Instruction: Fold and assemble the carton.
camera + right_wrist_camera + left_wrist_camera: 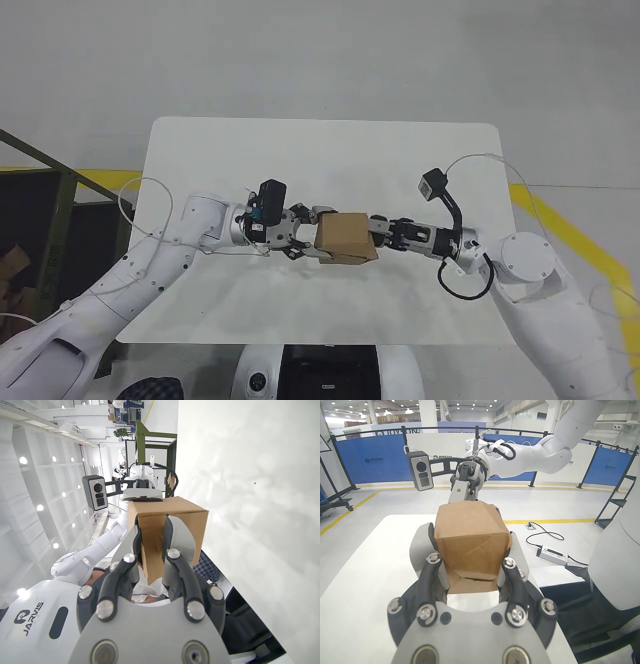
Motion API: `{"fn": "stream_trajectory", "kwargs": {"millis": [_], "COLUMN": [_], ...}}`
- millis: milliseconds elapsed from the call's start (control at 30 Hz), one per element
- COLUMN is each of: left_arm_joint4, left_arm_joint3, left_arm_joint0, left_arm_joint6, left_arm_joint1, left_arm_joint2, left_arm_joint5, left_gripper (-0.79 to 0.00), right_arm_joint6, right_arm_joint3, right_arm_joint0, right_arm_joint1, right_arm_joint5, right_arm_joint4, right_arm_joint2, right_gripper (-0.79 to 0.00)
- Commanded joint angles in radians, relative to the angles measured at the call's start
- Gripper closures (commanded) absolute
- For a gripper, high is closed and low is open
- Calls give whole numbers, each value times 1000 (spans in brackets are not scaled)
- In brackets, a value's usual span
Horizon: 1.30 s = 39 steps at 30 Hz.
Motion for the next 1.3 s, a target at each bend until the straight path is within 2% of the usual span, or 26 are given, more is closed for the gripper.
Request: {"fn": "stream_trajectory", "kwargs": {"millis": [0, 167, 300, 500, 867, 1267], "left_arm_joint4": [0, 0, 0, 0, 0, 0], "left_arm_joint3": [0, 0, 0, 0, 0, 0], "left_arm_joint0": [0, 0, 0, 0, 0, 0], "left_arm_joint6": [0, 0, 0, 0, 0, 0], "left_arm_joint1": [0, 0, 0, 0, 0, 0], "left_arm_joint2": [0, 0, 0, 0, 0, 0], "left_arm_joint5": [0, 0, 0, 0, 0, 0], "left_gripper": [-292, -292, -289, -289, -289, -289], "right_arm_joint6": [-3, 7, 15, 28, 44, 41], "right_arm_joint3": [0, 2, 1, 2, -38, -79], "right_arm_joint0": [-9, -37, -54, -78, -146, -183], "right_arm_joint1": [1, 5, 7, 8, 15, 19], "right_arm_joint5": [-6, -28, -41, -65, -91, -96], "right_arm_joint4": [11, 44, 66, 90, 98, 86], "right_arm_joint2": [9, 35, 48, 58, 83, 89], "right_gripper": [-197, -234, -228, -163, -132, -22]}}
